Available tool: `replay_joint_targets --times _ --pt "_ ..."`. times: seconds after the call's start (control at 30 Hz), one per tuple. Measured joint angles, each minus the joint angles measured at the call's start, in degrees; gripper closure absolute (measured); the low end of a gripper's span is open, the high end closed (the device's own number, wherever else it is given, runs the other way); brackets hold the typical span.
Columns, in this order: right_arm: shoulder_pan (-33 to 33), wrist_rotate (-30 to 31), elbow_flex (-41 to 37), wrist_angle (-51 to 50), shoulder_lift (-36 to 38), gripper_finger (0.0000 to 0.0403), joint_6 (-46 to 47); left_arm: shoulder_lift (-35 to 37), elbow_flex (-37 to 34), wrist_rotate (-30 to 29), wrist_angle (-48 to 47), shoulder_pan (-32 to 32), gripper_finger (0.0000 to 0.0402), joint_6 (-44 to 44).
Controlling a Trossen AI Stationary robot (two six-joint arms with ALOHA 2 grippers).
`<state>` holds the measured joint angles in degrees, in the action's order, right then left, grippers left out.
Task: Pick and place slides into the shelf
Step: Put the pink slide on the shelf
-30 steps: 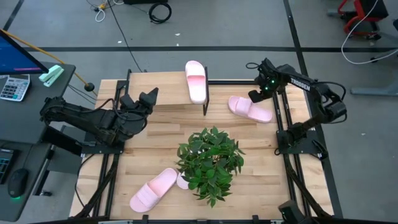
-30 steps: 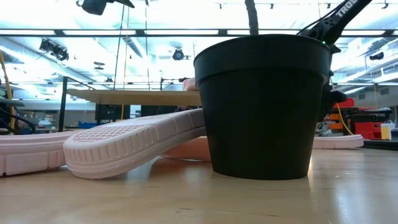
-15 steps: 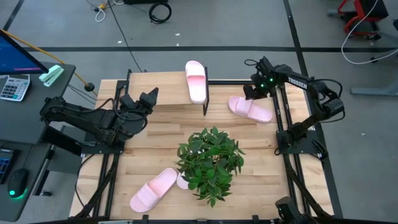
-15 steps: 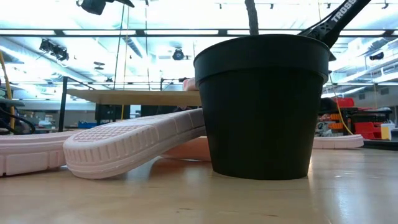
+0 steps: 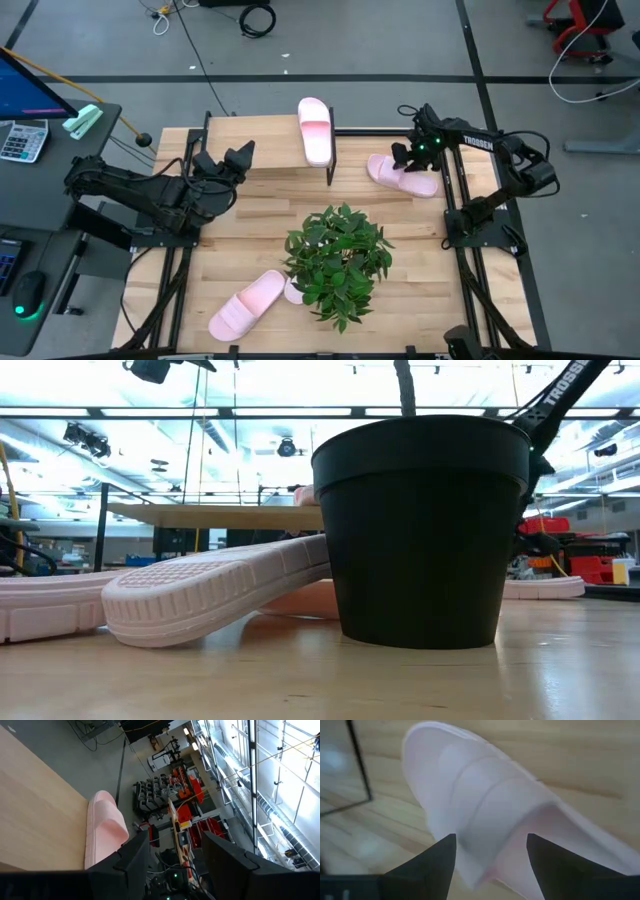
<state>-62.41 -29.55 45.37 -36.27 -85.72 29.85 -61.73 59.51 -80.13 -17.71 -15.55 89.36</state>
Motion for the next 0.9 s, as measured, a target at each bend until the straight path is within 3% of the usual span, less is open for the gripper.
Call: replay_joint_targets --times 0.2,0.3,0.4,0.57,0.9 --pt "0.78 -1.94 -2.27 9.11 0.32 0.0157 5.40 0.00 0.00 -0.01 -0.03 0.00 0.0218 0.00" --pt "1.96 -1.40 -2.58 13.62 0.32 0.0179 7.43 0.00 0.00 0.00 -0.02 0.00 0.0218 0.00" --pt "3.11 -0.77 -2.58 17.38 0.32 0.0235 8.17 0.00 0.00 -0.01 -0.01 0.00 0.0217 0.01" --pt "3.85 -0.73 -2.58 21.32 0.32 0.0380 7.61 0.00 0.00 -0.55 -0.01 0.00 0.0221 0.01" --pt "3.82 -1.59 -0.92 21.57 1.33 0.0399 7.03 0.00 0.00 -0.69 0.01 0.00 0.0225 0.00"
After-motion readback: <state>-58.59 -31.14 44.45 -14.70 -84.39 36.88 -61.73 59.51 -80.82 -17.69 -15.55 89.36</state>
